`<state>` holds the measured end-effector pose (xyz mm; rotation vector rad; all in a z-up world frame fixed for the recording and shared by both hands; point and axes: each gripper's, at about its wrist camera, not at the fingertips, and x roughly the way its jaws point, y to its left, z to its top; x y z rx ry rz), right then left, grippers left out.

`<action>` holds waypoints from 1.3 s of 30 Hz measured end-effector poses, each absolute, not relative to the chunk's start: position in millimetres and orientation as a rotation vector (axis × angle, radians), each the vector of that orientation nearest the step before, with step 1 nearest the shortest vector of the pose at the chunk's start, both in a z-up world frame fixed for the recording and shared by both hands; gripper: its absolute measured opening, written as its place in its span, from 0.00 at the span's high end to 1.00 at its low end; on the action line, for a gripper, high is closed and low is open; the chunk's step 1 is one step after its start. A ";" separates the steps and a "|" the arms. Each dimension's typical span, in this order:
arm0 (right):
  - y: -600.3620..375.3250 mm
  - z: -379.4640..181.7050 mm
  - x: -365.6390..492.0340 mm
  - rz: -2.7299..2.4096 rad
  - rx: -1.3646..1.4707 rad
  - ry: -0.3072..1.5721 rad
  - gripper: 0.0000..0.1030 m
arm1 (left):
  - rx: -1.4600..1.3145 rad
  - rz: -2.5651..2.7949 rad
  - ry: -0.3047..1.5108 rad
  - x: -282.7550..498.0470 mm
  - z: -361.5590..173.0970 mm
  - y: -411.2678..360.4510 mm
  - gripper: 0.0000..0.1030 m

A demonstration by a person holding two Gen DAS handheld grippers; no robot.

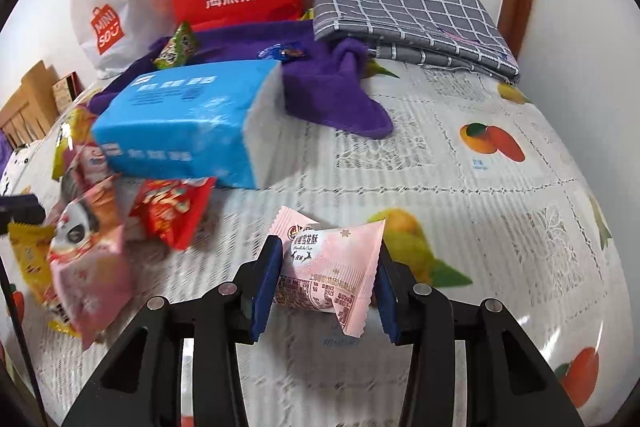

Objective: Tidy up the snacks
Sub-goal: 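Grasp the pink pastry packet with the right gripper, then grasp the long pink wrapper with the left gripper while the right gripper lifts the pastry packet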

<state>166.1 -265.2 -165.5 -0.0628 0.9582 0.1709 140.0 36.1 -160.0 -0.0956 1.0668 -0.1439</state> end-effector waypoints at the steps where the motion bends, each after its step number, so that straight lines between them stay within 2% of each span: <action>1: -266.2 -169.0 168.5 0.174 -0.055 0.961 0.58 | -0.102 -0.163 1.073 141.6 -162.9 34.4 0.39; 9: -275.2 -173.0 174.8 0.212 0.013 0.957 0.56 | -0.029 -0.219 1.069 145.8 -171.8 18.7 0.30; 12: -269.9 -173.6 175.0 0.217 -0.014 0.960 0.51 | 0.001 -0.228 1.058 144.2 -172.8 14.6 0.27; 24: -268.2 -174.2 174.1 0.214 -0.032 0.960 0.50 | 0.038 -0.231 1.021 124.9 -172.3 17.3 0.26; 26: -268.3 -174.2 174.1 0.214 -0.032 0.960 0.50 | 0.040 -0.225 1.012 121.0 -171.8 18.8 0.28; 29: -268.7 -174.1 174.0 0.214 -0.032 0.960 0.50 | 0.032 -0.206 0.996 117.0 -170.8 22.1 0.39; 34: -268.3 -174.1 174.0 0.214 -0.033 0.960 0.50 | -0.008 -0.210 0.991 112.6 -167.6 29.7 0.66; 39: -268.4 -174.4 173.9 0.214 -0.032 0.960 0.50 | -0.063 -0.210 0.995 110.7 -164.5 37.8 0.73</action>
